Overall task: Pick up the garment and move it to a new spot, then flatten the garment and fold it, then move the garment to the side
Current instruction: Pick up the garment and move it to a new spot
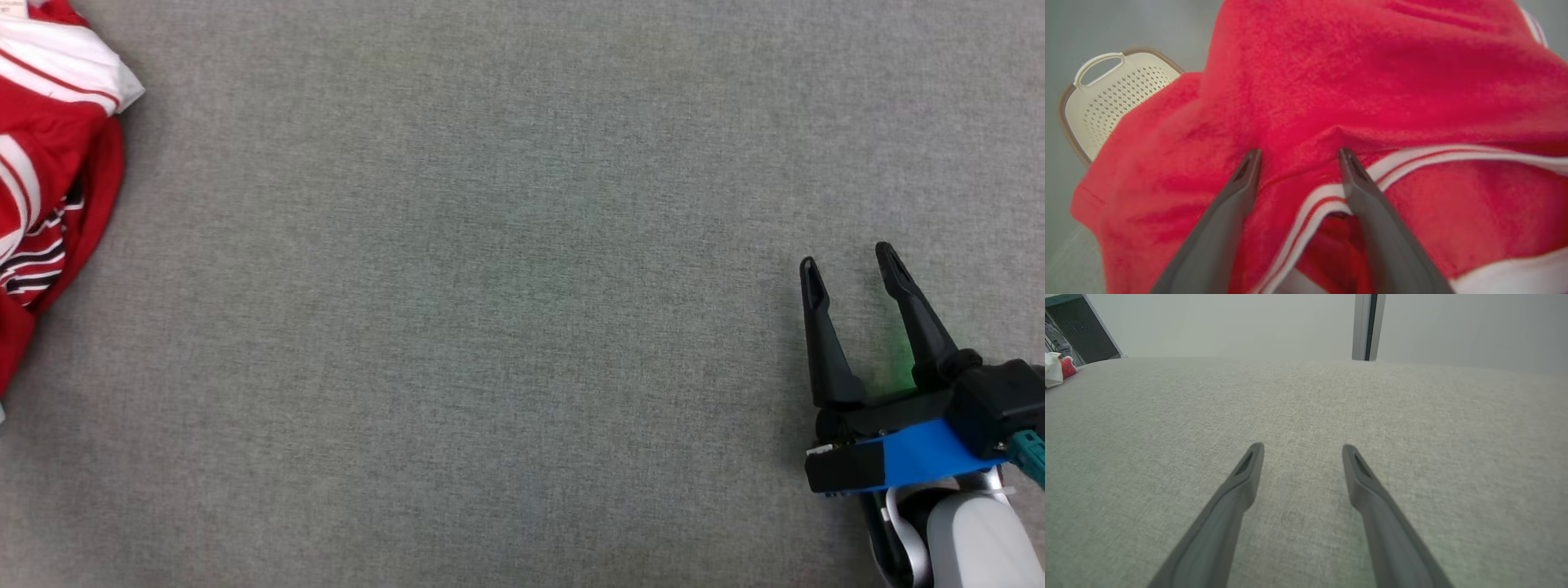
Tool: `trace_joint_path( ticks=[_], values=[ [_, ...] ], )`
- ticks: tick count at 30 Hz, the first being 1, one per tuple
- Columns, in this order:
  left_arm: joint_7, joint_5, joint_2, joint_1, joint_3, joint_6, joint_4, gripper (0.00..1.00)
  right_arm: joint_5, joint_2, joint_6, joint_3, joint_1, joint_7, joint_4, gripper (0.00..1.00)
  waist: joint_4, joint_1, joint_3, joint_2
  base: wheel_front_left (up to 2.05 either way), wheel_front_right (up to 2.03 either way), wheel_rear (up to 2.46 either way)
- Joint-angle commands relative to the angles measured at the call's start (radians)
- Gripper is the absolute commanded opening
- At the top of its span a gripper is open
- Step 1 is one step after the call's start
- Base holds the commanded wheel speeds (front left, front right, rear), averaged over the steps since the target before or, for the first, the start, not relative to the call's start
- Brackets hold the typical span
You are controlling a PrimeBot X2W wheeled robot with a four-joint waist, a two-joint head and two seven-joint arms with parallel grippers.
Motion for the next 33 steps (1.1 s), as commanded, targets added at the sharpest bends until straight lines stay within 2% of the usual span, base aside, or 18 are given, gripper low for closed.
trace_joint_path(
  ticks=[1,2,3,4,9,14,18,22,27,33],
  values=[
    [0.005,-0.013,-0.006,-0.013,0.01,0.003,0.022,1.0,-0.005,-0.004,0.0,0.0,-0.004,0.0,-0.01,1.0,-0.009,-0.0003,0.009,-0.0001,0.0,0.0,0.0],
    [0.032,-0.037,-0.014,-0.017,0.019,0.007,0.057,0.91,-0.003,-0.004,0.0,-0.001,-0.004,0.0,-0.02,1.0,-0.023,-0.0003,0.019,-0.0001,0.0,0.0,0.0],
    [0.038,-0.04,-0.012,-0.021,0.02,0.004,0.069,0.26,0.0,-0.004,0.0,-0.002,-0.004,0.0,-0.022,1.0,-0.027,-0.0003,0.024,-0.0001,0.0,0.0,0.0],
    [0.04,-0.042,-0.013,-0.023,0.017,0.003,0.079,0.0,0.003,-0.004,0.0,-0.004,-0.003,-0.001,-0.021,1.0,-0.029,-0.0003,0.025,-0.0001,0.0,0.0,0.0],
    [-0.018,-0.029,0.0,-0.061,0.014,0.001,0.072,0.0,0.031,-0.004,0.0,-0.012,-0.007,-0.014,0.004,1.0,-0.026,-0.0003,-0.011,-0.0001,0.0,0.0,0.0],
    [-0.087,0.001,0.036,-0.099,-0.008,-0.039,0.002,0.0,0.064,-0.004,0.0,0.0,-0.01,-0.046,0.056,1.0,-0.013,-0.0003,-0.105,-0.0001,0.0,0.0,0.0],
    [-0.088,0.021,0.081,-0.112,-0.029,-0.073,-0.077,0.0,0.103,-0.003,0.0,0.013,0.001,-0.076,0.113,1.0,-0.008,-0.0003,-0.205,-0.0001,0.0,0.0,0.0],
    [-0.038,0.041,0.099,-0.165,-0.083,-0.092,-0.202,0.0,0.148,-0.004,0.0,0.017,0.022,-0.106,0.173,1.0,-0.009,-0.0003,-0.313,-0.0001,0.0,0.0,0.0],
    [0.051,0.034,0.076,-0.256,-0.161,-0.108,-0.363,0.0,0.188,-0.004,0.0,0.024,0.038,-0.133,0.222,1.0,-0.03,-0.0003,-0.412,-0.0001,0.0,0.0,0.0],
    [0.137,-0.018,-0.001,-0.341,-0.263,-0.126,-0.492,0.0,0.216,-0.004,0.0,0.031,0.051,-0.146,0.246,1.0,-0.098,-0.0003,-0.471,-0.0001,0.0,0.0,0.0]
  ],
)
